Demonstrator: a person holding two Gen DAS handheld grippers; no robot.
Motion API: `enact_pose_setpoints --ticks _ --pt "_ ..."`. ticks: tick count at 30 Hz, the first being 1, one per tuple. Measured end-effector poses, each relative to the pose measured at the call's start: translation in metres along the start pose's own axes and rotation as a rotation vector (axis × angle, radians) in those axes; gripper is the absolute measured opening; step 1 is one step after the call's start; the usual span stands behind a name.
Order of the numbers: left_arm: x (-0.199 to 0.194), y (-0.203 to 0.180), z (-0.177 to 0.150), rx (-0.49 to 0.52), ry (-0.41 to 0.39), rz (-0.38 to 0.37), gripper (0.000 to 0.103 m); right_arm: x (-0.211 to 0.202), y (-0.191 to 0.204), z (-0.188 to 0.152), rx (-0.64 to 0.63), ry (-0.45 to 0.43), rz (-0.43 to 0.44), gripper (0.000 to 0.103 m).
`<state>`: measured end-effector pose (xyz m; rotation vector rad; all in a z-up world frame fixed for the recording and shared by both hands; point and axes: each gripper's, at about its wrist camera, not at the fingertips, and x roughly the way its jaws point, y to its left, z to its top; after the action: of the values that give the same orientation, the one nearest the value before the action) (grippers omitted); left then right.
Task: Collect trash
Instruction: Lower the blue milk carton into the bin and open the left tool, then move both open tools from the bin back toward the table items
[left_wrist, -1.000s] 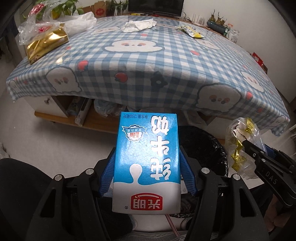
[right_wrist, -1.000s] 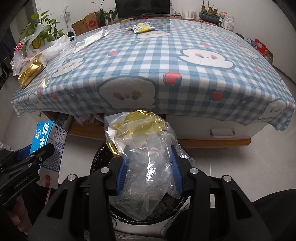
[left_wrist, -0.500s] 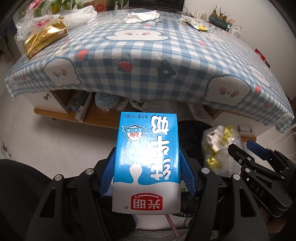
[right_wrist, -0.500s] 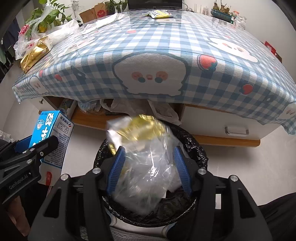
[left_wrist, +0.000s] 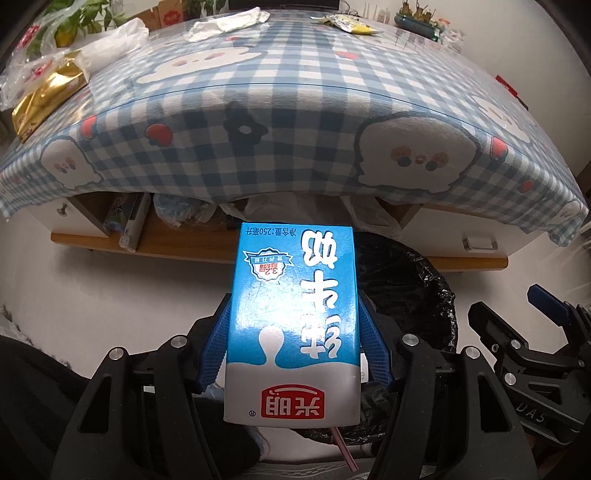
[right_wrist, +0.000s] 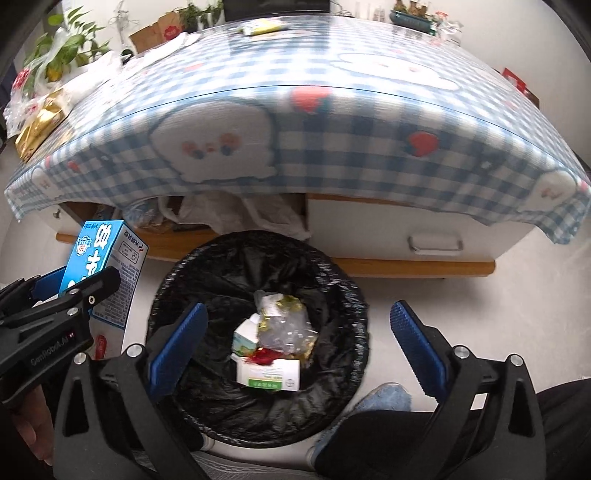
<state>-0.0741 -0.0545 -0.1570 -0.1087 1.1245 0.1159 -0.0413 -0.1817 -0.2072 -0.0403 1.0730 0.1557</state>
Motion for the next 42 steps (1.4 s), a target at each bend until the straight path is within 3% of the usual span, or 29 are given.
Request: enact_pose_setpoints --ticks 16,27,33,35,42 --pt "0.024 -0.062 -0.002 0.082 0.022 -0.041 0.062 -0.006 -0.072 0.000 0.116 0.006 -0.069 0.095" --pt "0.033 -0.081 -0.005 0.118 0.024 -0.056 0.063 -0.007 -0.085 0.002 0.152 -0.006 -0.086 0.095" --pt "0.028 -0.079 -0.004 0.121 0.006 -0.054 0.077 -0.006 -0.082 0.002 0.144 -0.011 -0.089 0.095" --pt "0.025 -0.076 -0.004 0.112 -0.002 -0.051 0.086 -0.005 -0.079 0.003 0.142 -0.013 -0.097 0.095" --pt "0.013 -0.061 -0.002 0.083 -0.029 -0.054 0.095 -0.012 -0.068 0.006 0.124 -0.036 -0.083 0.095"
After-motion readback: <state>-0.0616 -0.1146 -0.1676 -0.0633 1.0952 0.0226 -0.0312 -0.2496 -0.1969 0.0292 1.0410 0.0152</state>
